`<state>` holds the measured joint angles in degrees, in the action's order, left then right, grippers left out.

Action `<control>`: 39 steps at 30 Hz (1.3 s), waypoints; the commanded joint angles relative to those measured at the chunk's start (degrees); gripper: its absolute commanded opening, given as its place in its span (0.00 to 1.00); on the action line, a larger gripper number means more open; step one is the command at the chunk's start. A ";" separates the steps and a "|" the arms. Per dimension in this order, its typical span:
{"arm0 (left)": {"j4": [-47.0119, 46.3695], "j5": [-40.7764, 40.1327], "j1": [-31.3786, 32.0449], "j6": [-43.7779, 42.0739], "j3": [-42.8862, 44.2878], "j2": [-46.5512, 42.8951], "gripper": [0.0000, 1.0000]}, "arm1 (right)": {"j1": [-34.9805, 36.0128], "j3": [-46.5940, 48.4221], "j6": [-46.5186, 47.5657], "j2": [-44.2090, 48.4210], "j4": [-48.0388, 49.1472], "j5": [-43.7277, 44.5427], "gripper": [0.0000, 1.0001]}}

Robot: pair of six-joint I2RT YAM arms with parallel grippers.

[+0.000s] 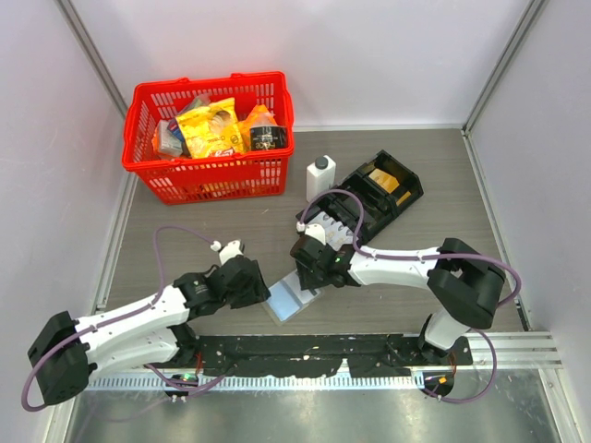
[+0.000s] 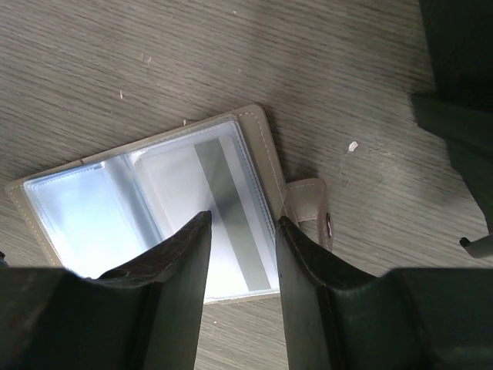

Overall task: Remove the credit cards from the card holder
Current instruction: Remove the credit card from the card holder.

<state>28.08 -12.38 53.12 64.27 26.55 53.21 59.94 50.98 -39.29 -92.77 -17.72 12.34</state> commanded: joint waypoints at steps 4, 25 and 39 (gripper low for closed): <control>-3.11 -2.47 3.12 2.17 2.98 0.93 0.56 | 0.00 0.62 2.73 3.03 0.22 0.14 0.44; -7.77 -3.26 6.55 4.99 1.40 11.92 0.45 | 0.00 -2.11 4.83 1.90 3.39 -3.11 0.43; -6.98 -3.70 6.55 5.16 1.32 12.62 0.41 | 0.00 -2.20 4.75 3.82 3.56 -5.83 0.36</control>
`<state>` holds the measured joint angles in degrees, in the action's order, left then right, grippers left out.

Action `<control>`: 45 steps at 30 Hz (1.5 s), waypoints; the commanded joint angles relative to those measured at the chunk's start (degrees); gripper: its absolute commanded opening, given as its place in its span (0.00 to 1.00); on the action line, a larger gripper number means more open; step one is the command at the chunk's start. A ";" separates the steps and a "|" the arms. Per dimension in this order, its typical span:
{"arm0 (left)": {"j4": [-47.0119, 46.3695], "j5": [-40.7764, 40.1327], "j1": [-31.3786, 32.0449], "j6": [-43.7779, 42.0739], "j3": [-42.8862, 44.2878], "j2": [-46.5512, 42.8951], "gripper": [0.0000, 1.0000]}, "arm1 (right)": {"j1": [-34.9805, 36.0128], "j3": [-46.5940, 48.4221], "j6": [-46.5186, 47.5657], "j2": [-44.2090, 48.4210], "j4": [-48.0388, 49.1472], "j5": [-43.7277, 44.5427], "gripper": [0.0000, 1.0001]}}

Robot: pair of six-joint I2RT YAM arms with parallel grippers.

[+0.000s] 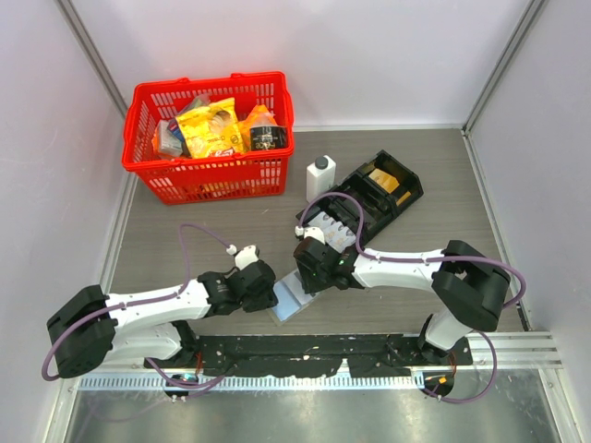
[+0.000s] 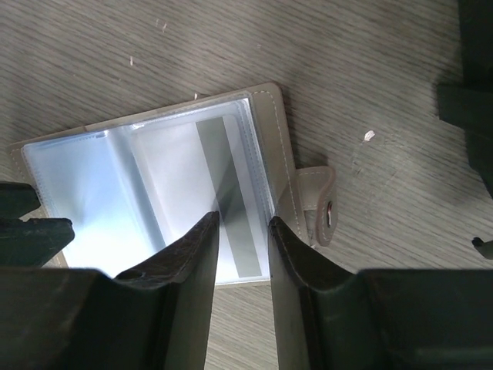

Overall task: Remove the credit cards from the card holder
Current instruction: Remove the credit card from the card holder.

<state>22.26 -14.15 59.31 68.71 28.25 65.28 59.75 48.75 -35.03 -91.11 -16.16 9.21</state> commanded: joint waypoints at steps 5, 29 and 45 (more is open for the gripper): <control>-1.17 -1.84 0.28 0.73 -0.30 0.73 0.41 | 0.20 0.03 0.57 3.31 2.98 -4.55 0.30; -0.82 -2.28 0.37 0.64 -0.13 0.20 0.40 | 0.20 -0.59 0.92 7.61 4.82 -14.22 0.25; 1.29 -4.13 0.37 2.39 -0.83 -5.15 0.39 | 0.11 -2.52 -0.31 5.95 12.82 -25.03 0.26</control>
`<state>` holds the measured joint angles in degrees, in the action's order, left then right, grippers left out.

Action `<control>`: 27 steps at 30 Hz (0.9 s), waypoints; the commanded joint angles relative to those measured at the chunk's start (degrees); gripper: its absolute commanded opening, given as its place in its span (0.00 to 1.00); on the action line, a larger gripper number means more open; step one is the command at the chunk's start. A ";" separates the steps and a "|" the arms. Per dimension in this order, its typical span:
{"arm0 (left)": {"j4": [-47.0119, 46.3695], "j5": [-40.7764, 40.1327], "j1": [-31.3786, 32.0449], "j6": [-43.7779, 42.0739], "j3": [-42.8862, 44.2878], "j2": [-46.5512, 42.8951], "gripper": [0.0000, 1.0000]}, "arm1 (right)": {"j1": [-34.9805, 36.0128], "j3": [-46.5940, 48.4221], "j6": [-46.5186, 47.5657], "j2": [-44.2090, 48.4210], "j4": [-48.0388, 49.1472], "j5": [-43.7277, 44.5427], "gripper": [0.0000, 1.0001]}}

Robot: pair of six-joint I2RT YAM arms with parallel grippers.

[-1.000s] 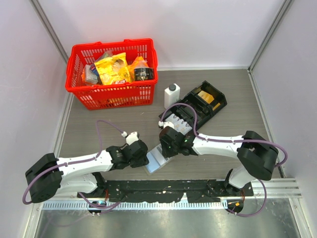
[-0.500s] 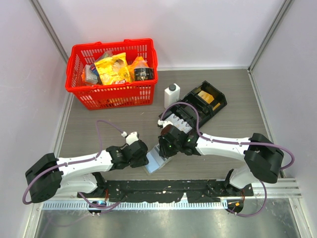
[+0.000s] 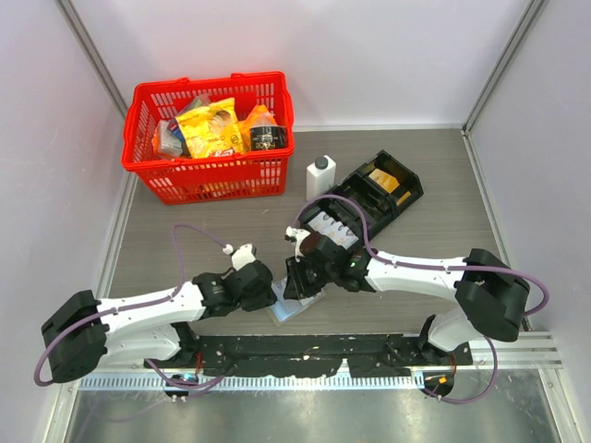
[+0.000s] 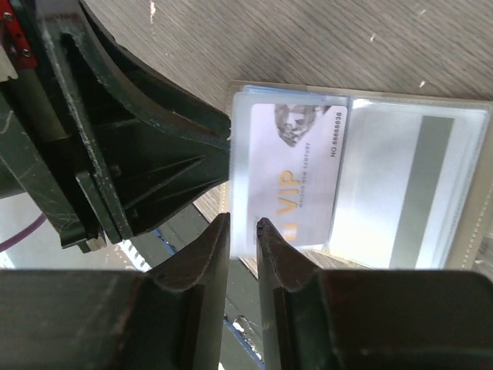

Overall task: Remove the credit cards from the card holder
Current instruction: Remove the credit card from the card holder.

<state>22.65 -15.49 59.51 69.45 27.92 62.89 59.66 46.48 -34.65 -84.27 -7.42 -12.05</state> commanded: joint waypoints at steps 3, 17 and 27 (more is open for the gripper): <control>3.44 -3.93 0.09 2.62 -1.03 -6.45 0.39 | 0.28 -0.25 -0.94 -1.25 4.78 -4.12 0.29; 4.61 -2.10 0.09 1.48 -0.59 -15.09 0.36 | -3.93 -5.61 -2.26 -0.37 9.26 0.19 0.37; -5.16 1.77 0.08 0.78 -1.64 -5.16 0.26 | -7.36 -7.19 -1.47 -2.74 13.48 -1.92 0.36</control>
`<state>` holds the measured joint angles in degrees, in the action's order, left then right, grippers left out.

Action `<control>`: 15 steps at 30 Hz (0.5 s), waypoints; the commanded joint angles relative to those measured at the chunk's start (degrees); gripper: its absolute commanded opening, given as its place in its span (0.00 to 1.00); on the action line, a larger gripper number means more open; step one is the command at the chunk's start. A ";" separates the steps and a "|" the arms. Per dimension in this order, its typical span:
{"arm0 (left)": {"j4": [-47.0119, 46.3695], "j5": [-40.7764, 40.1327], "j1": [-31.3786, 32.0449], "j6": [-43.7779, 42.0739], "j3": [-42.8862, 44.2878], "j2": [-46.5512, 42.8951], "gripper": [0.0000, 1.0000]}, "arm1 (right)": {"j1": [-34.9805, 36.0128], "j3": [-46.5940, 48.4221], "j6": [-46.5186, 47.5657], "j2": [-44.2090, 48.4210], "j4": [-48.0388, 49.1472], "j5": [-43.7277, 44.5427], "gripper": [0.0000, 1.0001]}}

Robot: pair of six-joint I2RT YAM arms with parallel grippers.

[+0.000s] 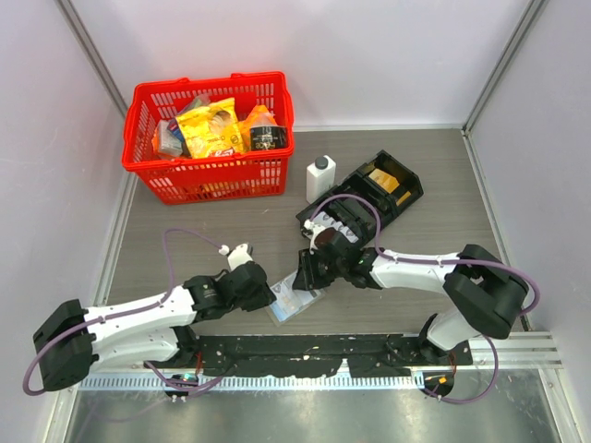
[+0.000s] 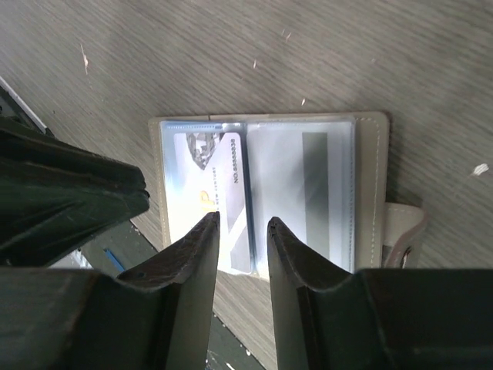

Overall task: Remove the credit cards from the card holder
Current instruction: Remove the credit card from the card holder.

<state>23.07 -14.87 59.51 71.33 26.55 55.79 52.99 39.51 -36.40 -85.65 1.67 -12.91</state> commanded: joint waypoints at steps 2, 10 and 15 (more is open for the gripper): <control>-5.75 1.25 0.09 -1.11 -0.44 3.00 0.25 | -0.79 -0.31 0.37 -2.33 5.09 -1.86 0.36; -7.51 1.86 0.08 0.91 -3.25 4.85 0.23 | -0.87 -0.31 0.19 -6.72 8.08 -4.58 0.36; -7.60 1.60 0.17 1.18 -3.96 5.64 0.23 | -0.79 -0.31 0.19 -8.04 9.31 -6.60 0.36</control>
<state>17.58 -13.15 59.51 71.83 23.09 60.75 52.27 39.29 -36.40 -92.42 8.75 -17.74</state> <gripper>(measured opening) 0.230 0.359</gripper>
